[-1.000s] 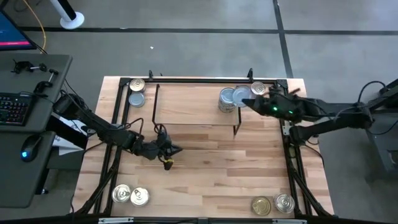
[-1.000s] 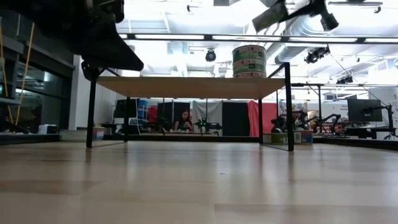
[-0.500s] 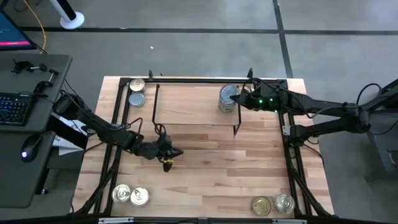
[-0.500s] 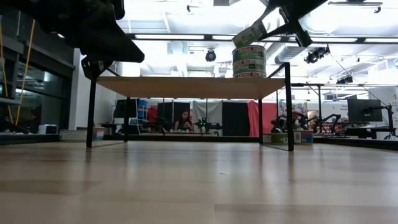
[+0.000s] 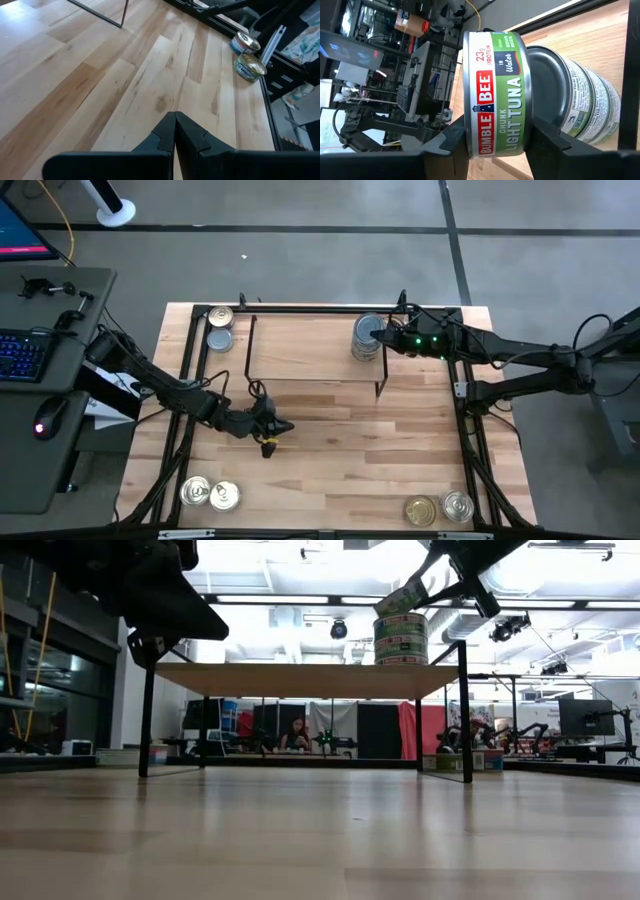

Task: Stack canned seafood by type on shelf
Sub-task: Stack the green white tuna can on top of the other green white tuna can on the shelf

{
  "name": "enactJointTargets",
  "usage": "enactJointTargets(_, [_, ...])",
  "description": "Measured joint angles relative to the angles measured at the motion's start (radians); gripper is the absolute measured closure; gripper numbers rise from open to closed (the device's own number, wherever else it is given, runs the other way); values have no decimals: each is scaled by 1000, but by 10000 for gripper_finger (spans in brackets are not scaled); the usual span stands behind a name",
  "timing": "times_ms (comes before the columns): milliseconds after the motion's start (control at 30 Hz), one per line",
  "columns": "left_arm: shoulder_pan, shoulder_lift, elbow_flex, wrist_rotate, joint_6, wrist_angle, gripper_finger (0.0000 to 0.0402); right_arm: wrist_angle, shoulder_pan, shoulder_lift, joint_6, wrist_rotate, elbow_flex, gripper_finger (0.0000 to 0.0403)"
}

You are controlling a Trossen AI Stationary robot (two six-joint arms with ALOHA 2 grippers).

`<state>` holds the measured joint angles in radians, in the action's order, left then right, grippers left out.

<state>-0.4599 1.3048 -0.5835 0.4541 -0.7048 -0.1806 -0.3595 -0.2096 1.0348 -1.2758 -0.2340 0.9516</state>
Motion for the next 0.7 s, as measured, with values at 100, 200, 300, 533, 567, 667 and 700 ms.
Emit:
enactJointTargets(100, [0,0,0,0,0,0,401,2,0,0,15,0,0,255])
enactJointTargets(200, [0,0,0,0,0,0,401,8,0,0,25,0,0,239])
enactJointTargets(300, [0,0,0,0,1,0,402,9,0,0,28,-1,0,207])
enactJointTargets(533, [0,0,0,0,1,0,401,10,0,0,20,5,0,127])
enactJointTargets(567, [0,0,0,0,1,0,402,17,0,0,18,22,0,123])
enactJointTargets(667, [0,0,0,0,1,0,402,37,0,0,2,84,1,120])
enactJointTargets(700, [2,0,0,0,1,0,402,36,0,0,-11,92,1,120])
